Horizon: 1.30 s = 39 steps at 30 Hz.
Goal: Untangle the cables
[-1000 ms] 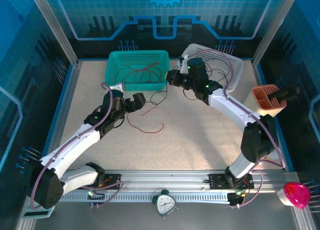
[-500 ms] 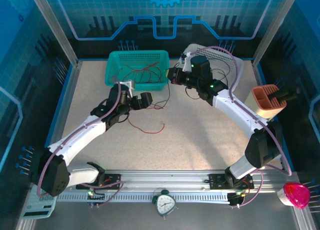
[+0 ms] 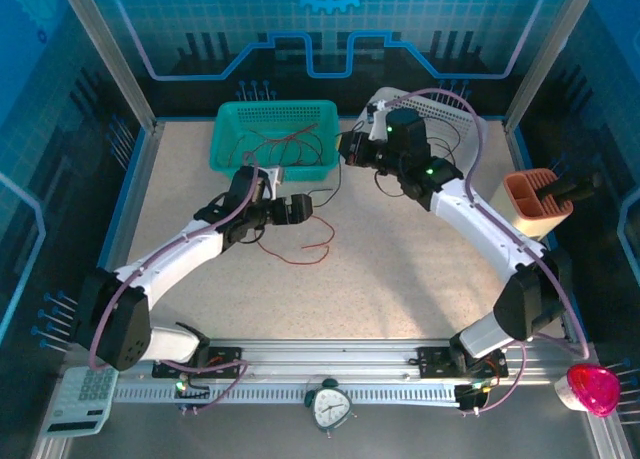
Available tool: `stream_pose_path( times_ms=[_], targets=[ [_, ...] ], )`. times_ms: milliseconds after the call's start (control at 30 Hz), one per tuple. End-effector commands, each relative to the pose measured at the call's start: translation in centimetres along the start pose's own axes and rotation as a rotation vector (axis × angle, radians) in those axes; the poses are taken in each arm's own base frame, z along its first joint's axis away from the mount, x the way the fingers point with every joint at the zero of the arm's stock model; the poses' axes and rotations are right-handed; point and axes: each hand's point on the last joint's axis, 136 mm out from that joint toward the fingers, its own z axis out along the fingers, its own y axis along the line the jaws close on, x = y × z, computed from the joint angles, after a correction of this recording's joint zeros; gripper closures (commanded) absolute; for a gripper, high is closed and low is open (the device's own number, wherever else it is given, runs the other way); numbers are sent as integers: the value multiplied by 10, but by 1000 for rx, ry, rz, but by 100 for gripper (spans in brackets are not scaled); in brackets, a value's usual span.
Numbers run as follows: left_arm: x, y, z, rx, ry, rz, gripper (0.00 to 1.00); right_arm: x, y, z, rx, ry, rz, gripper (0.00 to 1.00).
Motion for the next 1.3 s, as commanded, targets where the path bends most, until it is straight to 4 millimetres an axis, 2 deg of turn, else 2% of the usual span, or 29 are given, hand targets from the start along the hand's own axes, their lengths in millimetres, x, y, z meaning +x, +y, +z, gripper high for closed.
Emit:
stream_pose_path(
  times_ms=[0, 167, 333, 467, 567, 733, 833, 967, 1133, 1267],
  targets=[
    [-11, -6, -14, 31, -68, -30, 5, -48, 18, -41, 5, -136, -74, 100],
    [-27, -11, -32, 33, -141, -35, 3, -93, 16, -78, 60, -268, -122, 100],
    [-40, -23, -46, 62, -181, -37, 2, -139, 11, -115, 190, -466, -219, 100],
    [-47, -29, -55, 75, -208, -37, 2, -172, 0, -136, 298, -617, -287, 100],
    [-51, -30, -59, 78, -223, -37, 1, -193, -12, -142, 390, -712, -350, 100],
    [-54, -32, -64, 77, -231, -35, 1, -219, -33, -134, 499, -812, -431, 100],
    [-55, -32, -67, 78, -240, -38, 1, -228, -42, -122, 548, -862, -484, 100],
    [-56, -33, -70, 79, -247, -40, 1, -232, -63, -103, 629, -871, -519, 100],
    [-56, -34, -74, 81, -248, -47, 1, -230, -103, -73, 693, -822, -496, 100],
    [-56, -33, -77, 78, -256, -50, 1, -226, -118, -52, 723, -774, -511, 100]
  ],
)
